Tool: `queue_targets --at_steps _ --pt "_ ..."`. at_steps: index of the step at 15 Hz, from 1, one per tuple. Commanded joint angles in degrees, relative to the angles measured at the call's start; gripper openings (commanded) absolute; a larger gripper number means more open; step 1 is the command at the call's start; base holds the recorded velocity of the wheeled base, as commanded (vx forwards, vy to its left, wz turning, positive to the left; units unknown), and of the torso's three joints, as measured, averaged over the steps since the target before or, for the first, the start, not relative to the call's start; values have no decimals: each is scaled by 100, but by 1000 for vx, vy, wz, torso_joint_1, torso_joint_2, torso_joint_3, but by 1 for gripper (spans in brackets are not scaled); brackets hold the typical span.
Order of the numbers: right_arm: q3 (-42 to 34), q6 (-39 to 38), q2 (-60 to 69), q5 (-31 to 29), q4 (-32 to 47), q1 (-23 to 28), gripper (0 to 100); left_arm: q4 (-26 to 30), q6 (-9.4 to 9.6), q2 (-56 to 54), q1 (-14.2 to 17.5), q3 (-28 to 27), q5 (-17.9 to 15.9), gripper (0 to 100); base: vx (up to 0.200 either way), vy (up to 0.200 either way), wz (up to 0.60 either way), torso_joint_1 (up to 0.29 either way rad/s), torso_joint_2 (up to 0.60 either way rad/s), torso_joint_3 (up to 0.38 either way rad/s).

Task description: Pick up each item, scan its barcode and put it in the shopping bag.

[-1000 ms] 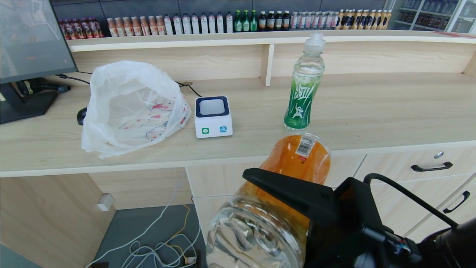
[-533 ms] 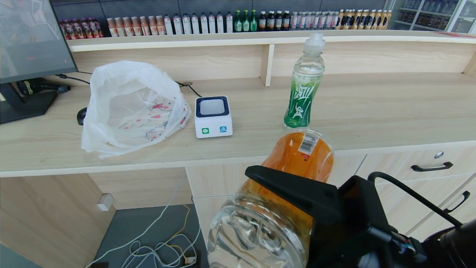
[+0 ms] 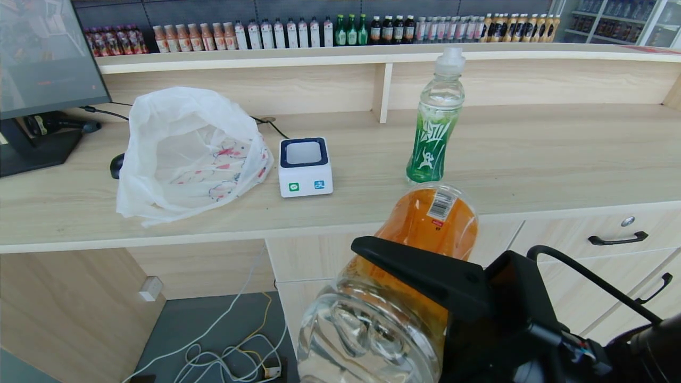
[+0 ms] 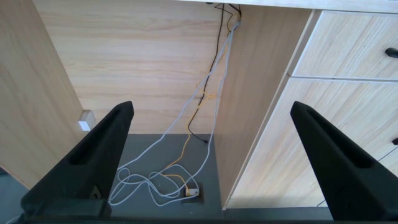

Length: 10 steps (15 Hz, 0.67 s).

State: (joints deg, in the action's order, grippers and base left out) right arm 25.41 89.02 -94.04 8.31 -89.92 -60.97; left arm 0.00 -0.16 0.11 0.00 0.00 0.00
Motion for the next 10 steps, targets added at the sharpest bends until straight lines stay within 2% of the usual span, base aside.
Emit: queue_targets --at_steps 1,8,10 --pt "0 2 -9 4 -8 -3 0 0 -11 -2 0 0 0 100 0 0 0 0 0 0" --pt "-9 -77 -27 -5 -8 -3 0 0 -2 -2 0 0 9 100 0 0 0 0 0 0" --pt "-18 -403 -62 -5 -8 -3 0 0 -2 -2 0 0 0 100 0 0 0 0 0 0"
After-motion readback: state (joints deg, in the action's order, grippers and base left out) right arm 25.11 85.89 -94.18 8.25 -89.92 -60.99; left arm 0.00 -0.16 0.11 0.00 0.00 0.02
